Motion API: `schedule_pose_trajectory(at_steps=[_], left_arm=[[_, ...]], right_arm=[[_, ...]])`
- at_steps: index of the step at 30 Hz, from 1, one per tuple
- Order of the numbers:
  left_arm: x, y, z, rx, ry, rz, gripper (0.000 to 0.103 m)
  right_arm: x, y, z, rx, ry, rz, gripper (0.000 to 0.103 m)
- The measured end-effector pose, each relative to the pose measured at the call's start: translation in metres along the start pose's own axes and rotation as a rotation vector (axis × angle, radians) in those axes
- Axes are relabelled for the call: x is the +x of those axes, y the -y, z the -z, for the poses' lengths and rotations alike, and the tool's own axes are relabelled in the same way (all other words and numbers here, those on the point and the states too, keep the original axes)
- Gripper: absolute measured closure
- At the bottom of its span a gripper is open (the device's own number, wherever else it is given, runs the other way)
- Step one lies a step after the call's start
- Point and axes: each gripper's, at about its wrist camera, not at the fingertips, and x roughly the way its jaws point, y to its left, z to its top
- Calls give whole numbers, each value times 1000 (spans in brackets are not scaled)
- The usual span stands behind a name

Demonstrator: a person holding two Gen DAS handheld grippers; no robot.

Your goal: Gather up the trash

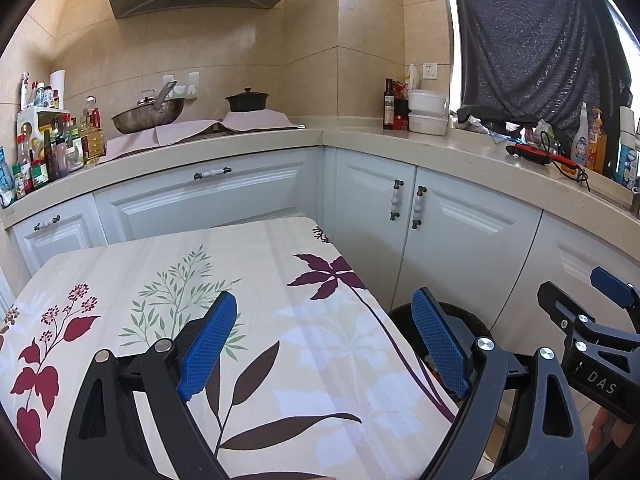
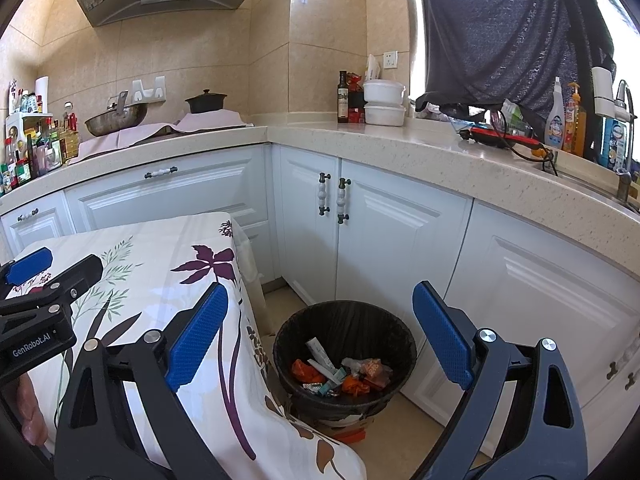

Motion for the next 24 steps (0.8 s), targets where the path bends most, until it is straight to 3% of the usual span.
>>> schedule_pose_trajectory(at_steps=[16,24], left_arm=[[6,4,3,11,-25,33,11],[18,-1,6,26,-76,-5,11]], right_arm=[[3,-5,6,-1,-7,-2,12],[10,-15,6,-13,-16,-19,12]])
